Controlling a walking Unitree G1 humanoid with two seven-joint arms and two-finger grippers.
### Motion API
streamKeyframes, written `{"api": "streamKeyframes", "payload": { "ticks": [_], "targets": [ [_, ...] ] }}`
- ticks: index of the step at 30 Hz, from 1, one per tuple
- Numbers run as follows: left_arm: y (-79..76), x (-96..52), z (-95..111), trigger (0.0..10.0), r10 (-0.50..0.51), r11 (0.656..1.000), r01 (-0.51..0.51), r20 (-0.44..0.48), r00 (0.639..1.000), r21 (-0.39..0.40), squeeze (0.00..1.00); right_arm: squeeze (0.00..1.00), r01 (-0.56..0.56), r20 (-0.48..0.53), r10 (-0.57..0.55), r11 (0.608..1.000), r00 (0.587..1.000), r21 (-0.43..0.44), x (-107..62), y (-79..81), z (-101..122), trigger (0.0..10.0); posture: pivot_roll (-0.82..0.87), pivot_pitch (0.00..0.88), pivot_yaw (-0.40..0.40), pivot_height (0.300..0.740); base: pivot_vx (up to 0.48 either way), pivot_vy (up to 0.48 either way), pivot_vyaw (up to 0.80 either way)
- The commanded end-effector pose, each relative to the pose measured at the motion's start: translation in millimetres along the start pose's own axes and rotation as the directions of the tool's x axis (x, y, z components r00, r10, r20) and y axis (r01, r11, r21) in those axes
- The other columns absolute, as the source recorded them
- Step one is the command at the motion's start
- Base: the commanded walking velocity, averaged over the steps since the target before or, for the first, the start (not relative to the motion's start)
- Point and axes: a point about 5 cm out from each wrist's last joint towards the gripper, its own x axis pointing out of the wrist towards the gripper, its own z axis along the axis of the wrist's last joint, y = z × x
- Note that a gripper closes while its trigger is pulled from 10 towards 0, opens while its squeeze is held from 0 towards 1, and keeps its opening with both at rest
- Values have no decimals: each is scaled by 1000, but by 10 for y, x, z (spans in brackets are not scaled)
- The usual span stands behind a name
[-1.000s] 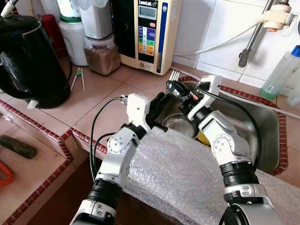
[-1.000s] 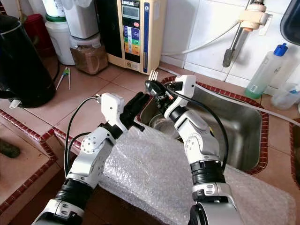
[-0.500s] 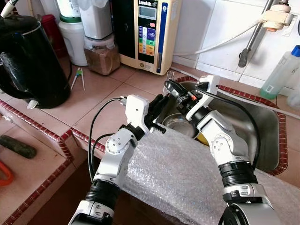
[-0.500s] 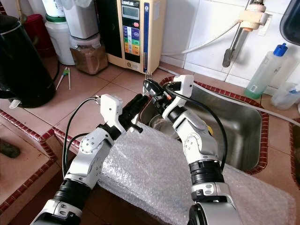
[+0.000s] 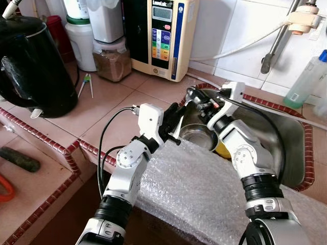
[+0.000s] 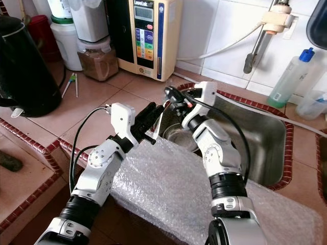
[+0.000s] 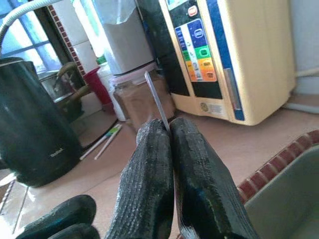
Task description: Kitchen organization
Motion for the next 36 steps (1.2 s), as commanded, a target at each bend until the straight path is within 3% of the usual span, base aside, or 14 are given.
{"api": "streamKeyframes", "payload": {
  "ticks": [1,5,9,10,11,14,16,21,24,27,29,34,35,36],
  "targets": [
    [-30,32,37,10000,-27,1000,27,-1,1000,16,1000,0,34,17,-33,999,999,-16,20,-38,55,0,-14,0,-29,740,0,0,0],
    [-56,33,9,10000,-53,998,54,-26,998,19,1000,0,94,35,-92,994,995,-54,-2,-115,87,0,-16,0,-28,740,0,0,0],
    [-71,36,3,10000,-75,997,76,-41,996,22,1000,0,177,52,-171,970,984,-164,-14,-195,123,0,-16,0,-28,740,0,0,0],
    [-71,34,5,10000,-84,996,85,-47,995,27,1000,0,238,59,-231,936,971,-258,-39,-273,137,0,-15,0,-28,740,0,0,0],
    [-71,33,7,10000,-86,996,88,-49,995,30,1000,0,255,63,-247,925,967,-281,-51,-300,141,0,-13,0,-28,740,0,0,0],
    [-62,24,10,10000,-95,995,98,-60,994,36,1000,0,317,79,-307,907,948,-276,-97,-406,166,0,-11,0,-28,740,0,0,0],
    [-35,4,-4,10000,-103,992,109,-90,991,66,1000,0,374,85,-369,858,926,-351,-177,-536,191,0,-14,0,-27,740,0,0,0],
    [-13,-13,-24,10000,-113,988,124,-117,987,88,1000,0,420,66,-438,795,897,-439,-264,-668,144,0,-15,0,-27,740,0,0,0],
    [-2,-25,-47,10000,-131,983,147,-147,981,108,1000,0,463,4,-533,732,846,-499,-386,-822,23,0,-16,0,-28,740,0,0,0],
    [3,-38,-69,10000,-146,978,168,-172,974,123,1000,0,522,22,-563,751,826,-405,-441,-873,6,0,-13,0,-29,740,0,0,0],
    [7,-47,-78,10000,-153,977,177,-183,971,123,1000,0,525,18,-571,742,821,-417,-448,-881,-7,0,-15,0,-28,740,0,0,0],
    [31,-61,-94,10000,-161,971,192,-204,966,141,1000,0,551,-42,-596,765,802,-333,-456,-905,-124,0,-15,0,-29,740,0,0,0],
    [32,-62,-97,10000,-162,971,194,-207,965,143,1000,0,552,-47,-596,768,801,-325,-455,-906,-132,1373,-15,0,-30,740,0,0,0],
    [32,-63,-99,10000,-163,970,195,-209,964,144,1000,0,554,-50,-597,769,801,-320,-454,-908,-137,1373,-15,0,-30,740,0,0,0]
  ]
}}
